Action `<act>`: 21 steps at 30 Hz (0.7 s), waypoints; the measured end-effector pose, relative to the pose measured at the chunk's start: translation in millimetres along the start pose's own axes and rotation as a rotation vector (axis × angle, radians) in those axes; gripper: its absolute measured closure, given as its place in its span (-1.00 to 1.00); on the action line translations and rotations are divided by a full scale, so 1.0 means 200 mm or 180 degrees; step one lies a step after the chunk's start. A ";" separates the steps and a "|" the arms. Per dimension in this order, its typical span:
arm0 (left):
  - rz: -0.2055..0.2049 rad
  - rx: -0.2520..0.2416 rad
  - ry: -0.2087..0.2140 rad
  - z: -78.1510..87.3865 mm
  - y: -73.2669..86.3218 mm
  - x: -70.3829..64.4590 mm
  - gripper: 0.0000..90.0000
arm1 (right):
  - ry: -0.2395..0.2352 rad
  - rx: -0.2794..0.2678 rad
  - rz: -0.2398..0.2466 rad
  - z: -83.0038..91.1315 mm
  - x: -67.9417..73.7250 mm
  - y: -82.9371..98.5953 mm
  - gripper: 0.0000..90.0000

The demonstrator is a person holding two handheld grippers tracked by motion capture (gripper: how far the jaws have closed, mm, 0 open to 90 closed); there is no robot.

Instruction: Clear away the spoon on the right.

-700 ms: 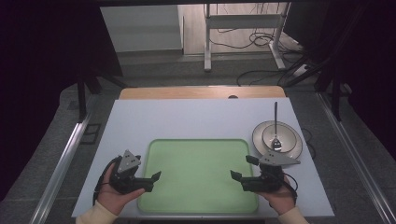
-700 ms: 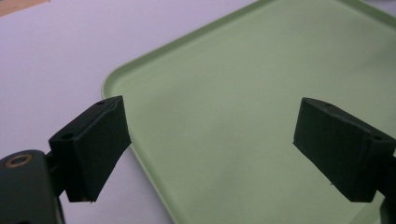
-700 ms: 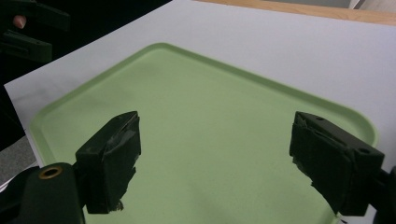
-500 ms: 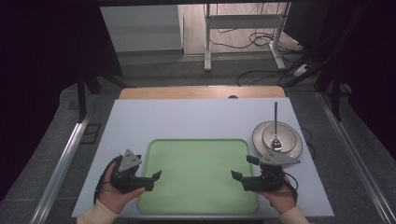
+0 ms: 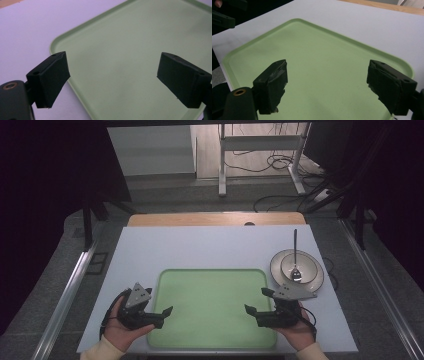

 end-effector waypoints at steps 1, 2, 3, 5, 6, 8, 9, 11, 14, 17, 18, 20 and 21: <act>-0.0002 0.0001 0.0000 0.00 0.00 0.01 -0.77 | -0.0001 0.0010 -0.0002 -0.01 -0.01 0.00 -0.62; 0.0007 -0.0006 -0.0001 0.00 0.00 0.01 -0.77 | -0.0001 0.0018 -0.0008 -0.01 -0.01 0.00 -0.62; 0.0015 -0.0007 -0.0007 0.00 0.00 0.01 -0.77 | 0.0007 0.0029 -0.0012 -0.01 -0.02 0.00 -0.62; 0.0017 -0.0005 -0.0008 0.00 0.00 0.02 -0.76 | 0.0004 0.0036 -0.0033 -0.01 -0.03 0.00 -0.62; 0.0013 0.0000 -0.0008 -0.01 0.00 0.01 -0.76 | 0.0004 0.0040 -0.0030 -0.01 -0.03 0.00 -0.62; -0.0003 0.0014 -0.0007 -0.01 0.00 0.01 -0.76 | -0.0006 0.0034 -0.0014 0.00 -0.03 0.00 -0.62; -0.0002 0.0025 -0.0005 -0.01 0.00 0.00 -0.76 | -0.0008 0.0020 0.0013 0.00 -0.02 -0.01 -0.62; -0.0003 0.0029 -0.0001 -0.01 0.01 0.00 -0.76 | -0.0003 0.0014 0.0027 0.01 -0.02 -0.01 -0.62; -0.0016 0.0035 -0.0016 -0.01 0.01 -0.01 -0.76 | -0.0018 -0.0035 0.0103 0.01 -0.02 -0.03 -0.64; -0.0010 0.0034 -0.0021 -0.02 0.01 0.00 -0.76 | -0.0036 -0.0088 0.0137 0.00 -0.03 -0.03 -0.64; -0.0004 0.0035 -0.0020 -0.02 0.01 0.00 -0.76 | -0.0037 -0.0092 0.0138 0.00 -0.03 -0.04 -0.65; 0.0005 0.0039 -0.0029 -0.01 0.01 0.01 -0.77 | -0.0019 -0.0110 0.0131 0.00 -0.05 -0.04 -0.65; 0.0005 0.0039 -0.0029 -0.01 0.01 0.01 -0.77 | -0.0019 -0.0110 0.0131 0.00 -0.05 -0.04 -0.65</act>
Point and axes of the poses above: each handheld gripper's, and its own axes: z roughly backward along the jaws, y roughly out of its underside, x roughly to its left, the point moved 1 cm from there along -z, roughly forward along the jaws, and after that the axes turned 8 degrees about -x, right-handed, at the moved point
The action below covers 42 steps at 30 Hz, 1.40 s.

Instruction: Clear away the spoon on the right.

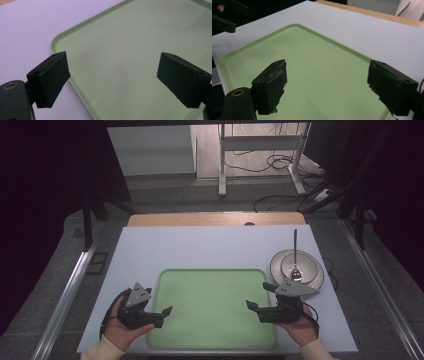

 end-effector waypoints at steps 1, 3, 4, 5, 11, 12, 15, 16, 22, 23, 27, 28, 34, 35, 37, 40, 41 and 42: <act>0.0009 -0.0001 -0.0004 0.00 0.00 0.00 -0.76 | 0.0021 -0.0017 -0.0006 0.00 -0.01 0.00 -0.66; 0.0010 -0.0003 -0.0010 0.00 0.00 0.01 -0.76 | 0.0051 -0.0056 -0.0001 0.00 -0.02 -0.01 -0.66; -0.0005 0.0011 -0.0007 0.00 0.00 0.01 -0.76 | 0.0061 -0.0071 0.0001 0.00 -0.03 -0.01 -0.66; 0.0003 0.0006 -0.0004 0.00 0.00 0.01 -0.76 | 0.0062 -0.0087 0.0001 0.00 -0.03 -0.01 -0.67; 0.0022 -0.0008 0.0003 0.01 0.01 0.02 -0.76 | 0.0090 -0.0032 -0.0003 0.00 -0.03 -0.06 -0.67; 0.0022 -0.0008 0.0003 0.01 0.01 0.02 -0.76 | 0.0102 -0.0034 -0.0001 0.00 -0.03 -0.06 -0.67; 0.0031 -0.0017 -0.0007 0.02 0.01 0.02 -0.76 | 0.0101 -0.0024 -0.0022 0.00 -0.04 -0.09 -0.68; 0.0031 -0.0017 -0.0007 0.02 0.01 0.02 -0.76 | 0.0101 -0.0024 -0.0022 0.00 -0.04 -0.09 -0.68; 0.0040 -0.0015 0.0004 0.02 0.01 0.03 -0.76 | 0.0216 -0.0034 -0.0056 0.02 -0.09 -0.16 -0.68; 0.0039 -0.0014 0.0007 0.01 0.01 0.02 -0.76 | 0.0258 -0.0043 -0.0040 0.02 -0.11 -0.19 -0.68; 0.0045 -0.0012 0.0007 0.01 0.01 0.02 -0.77 | 0.0300 -0.0049 -0.0046 0.03 -0.14 -0.21 -0.68; 0.0048 -0.0012 0.0008 0.01 0.01 0.02 -0.77 | 0.0317 -0.0052 -0.0062 0.04 -0.15 -0.22 -0.68; 0.0055 -0.0042 -0.0026 0.02 0.01 0.03 -0.76 | 0.0387 -0.0178 -0.0140 0.07 -0.20 -0.30 -0.68; 0.0063 -0.0052 -0.0032 0.02 0.01 0.03 -0.76 | 0.0423 -0.0197 -0.0150 0.08 -0.23 -0.32 -0.67; 0.0087 -0.0072 -0.0041 0.02 0.01 0.03 -0.76 | 0.0457 -0.0199 -0.0147 0.10 -0.25 -0.34 -0.67; 0.0090 -0.0077 -0.0045 0.02 0.00 0.03 -0.76 | 0.0493 -0.0212 -0.0166 0.11 -0.28 -0.35 -0.67; 0.0088 -0.0082 -0.0038 0.02 0.00 0.03 -0.76 | 0.0517 -0.0229 -0.0163 0.12 -0.30 -0.36 -0.66; 0.0081 -0.0079 -0.0034 0.02 0.00 0.03 -0.76 | 0.0527 -0.0203 -0.0153 0.12 -0.31 -0.37 -0.66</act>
Point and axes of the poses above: each handheld gripper's, and its own axes: z roughly backward along the jaws, y roughly out of its underside, x roughly to its left, the point moved 1 cm from there along -z, roughly forward along the jaws, and after that the axes turned 8 degrees about -x, right-handed, at the moved point
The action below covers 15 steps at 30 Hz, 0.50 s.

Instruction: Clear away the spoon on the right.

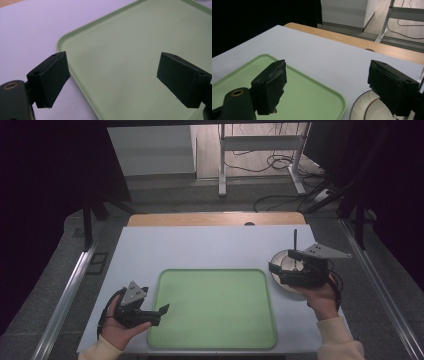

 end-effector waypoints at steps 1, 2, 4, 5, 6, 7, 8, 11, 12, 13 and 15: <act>-0.0017 0.0014 0.0013 0.00 0.00 0.00 -0.76 | 0.0025 0.0029 0.0026 0.00 -0.01 -0.01 -0.66; -0.0017 0.0014 0.0013 0.00 0.00 0.00 -0.76 | 0.0062 0.0044 0.0041 0.00 -0.03 -0.02 -0.65; -0.0026 0.0016 0.0032 0.00 0.00 0.00 -0.76 | 0.0100 0.0056 0.0034 0.00 -0.05 -0.03 -0.65; -0.0034 0.0016 0.0035 0.00 0.00 0.00 -0.76 | 0.0127 0.0065 0.0022 0.00 -0.07 -0.04 -0.65; -0.0038 0.0015 0.0039 0.00 0.00 0.00 -0.77 | 0.0146 0.0082 0.0002 0.00 -0.08 -0.05 -0.64; -0.0037 0.0009 0.0044 0.00 0.00 0.00 -0.76 | 0.0165 0.0097 -0.0011 0.00 -0.10 -0.06 -0.64; -0.0047 0.0000 0.0048 0.01 0.00 0.00 -0.77 | 0.0185 0.0144 -0.0036 -0.01 -0.13 -0.07 -0.64; -0.0051 0.0000 0.0059 0.01 0.00 0.00 -0.77 | 0.0226 0.0209 -0.0039 -0.03 -0.17 -0.08 -0.64; -0.0041 -0.0008 0.0063 0.02 0.00 0.00 -0.77 | 0.0254 0.0234 -0.0044 -0.03 -0.19 -0.08 -0.64; -0.0018 -0.0023 0.0065 0.02 0.00 0.01 -0.77 | 0.0317 0.0246 -0.0082 -0.04 -0.23 -0.08 -0.62; -0.0014 -0.0033 0.0053 0.02 0.01 0.01 -0.77 | 0.0346 0.0264 -0.0100 -0.04 -0.26 -0.08 -0.61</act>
Point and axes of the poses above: each handheld gripper's, and its own axes: z roughly backward along the jaws, y roughly out of its underside, x roughly to its left, the point moved 1 cm from there along -z, roughly forward along the jaws, and after that the axes turned 8 degrees about -x, right-handed, at the moved point
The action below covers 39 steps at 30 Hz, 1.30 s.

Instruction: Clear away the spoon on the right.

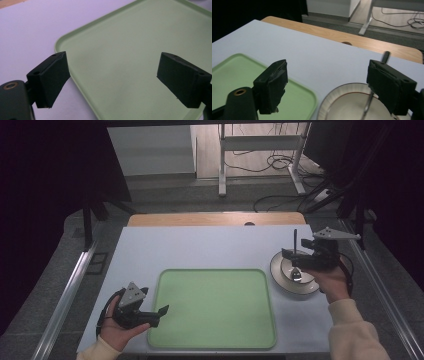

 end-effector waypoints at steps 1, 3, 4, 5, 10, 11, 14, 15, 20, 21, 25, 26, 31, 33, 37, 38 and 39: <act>0.0005 -0.0038 -0.0023 0.01 0.00 0.00 -0.77 | 0.0057 0.0054 -0.0024 -0.01 -0.05 -0.01 -0.59; 0.0010 -0.0050 -0.0022 0.01 0.00 0.00 -0.76 | 0.0065 0.0070 -0.0035 -0.02 -0.06 -0.01 -0.59; 0.0017 -0.0059 -0.0024 0.01 -0.01 0.00 -0.76 | 0.0093 0.0097 -0.0061 -0.04 -0.11 -0.02 -0.57; 0.0017 -0.0056 -0.0021 0.01 -0.01 0.00 -0.76 | 0.0093 0.0097 -0.0061 -0.04 -0.11 -0.02 -0.57; -0.0006 -0.0055 -0.0007 0.00 -0.01 -0.01 -0.76 | 0.0134 0.0157 -0.0074 -0.09 -0.19 -0.03 -0.50; -0.0007 -0.0051 -0.0005 0.00 0.00 -0.01 -0.76 | 0.0154 0.0164 -0.0082 -0.10 -0.20 -0.03 -0.50; 0.0014 -0.0045 -0.0010 0.00 0.00 0.00 -0.76 | 0.0194 0.0230 -0.0155 -0.15 -0.26 -0.01 -0.47; 0.0014 -0.0045 -0.0010 0.00 0.00 0.00 -0.76 | 0.0194 0.0230 -0.0155 -0.15 -0.26 -0.01 -0.47; 0.0019 -0.0034 -0.0019 0.00 0.00 0.00 -0.76 | 0.0243 0.0267 -0.0246 -0.19 -0.33 0.00 -0.43; 0.0019 -0.0044 -0.0024 0.00 0.00 0.00 -0.76 | 0.0275 0.0310 -0.0242 -0.20 -0.35 0.01 -0.41; 0.0017 -0.0060 -0.0027 0.00 0.00 0.00 -0.76 | 0.0293 0.0354 -0.0284 -0.22 -0.38 0.02 -0.38; 0.0020 -0.0057 -0.0028 0.00 0.00 0.00 -0.76 | 0.0291 0.0370 -0.0294 -0.23 -0.39 0.02 -0.37; 0.0035 -0.0052 -0.0026 0.00 0.00 0.01 -0.76 | 0.0300 0.0416 -0.0381 -0.27 -0.42 0.04 -0.34; 0.0043 -0.0042 -0.0020 0.00 0.01 0.01 -0.76 | 0.0303 0.0449 -0.0415 -0.29 -0.43 0.05 -0.32; 0.0038 -0.0044 -0.0014 0.00 0.00 0.01 -0.76 | 0.0257 0.0527 -0.0425 -0.33 -0.43 0.07 -0.22; 0.0038 -0.0042 -0.0016 0.00 0.01 0.01 -0.76 | 0.0234 0.0548 -0.0425 -0.35 -0.43 0.08 -0.15; 0.0038 -0.0042 -0.0016 0.00 0.01 0.01 -0.76 | 0.0234 0.0548 -0.0425 -0.35 -0.43 0.08 -0.15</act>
Point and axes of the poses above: each handheld gripper's, and its own axes: z roughly backward along the jaws, y roughly out of its underside, x roughly to its left, the point moved 1 cm from there along -z, roughly forward along the jaws, and after that the axes turned 8 degrees about -x, right-handed, at the moved point
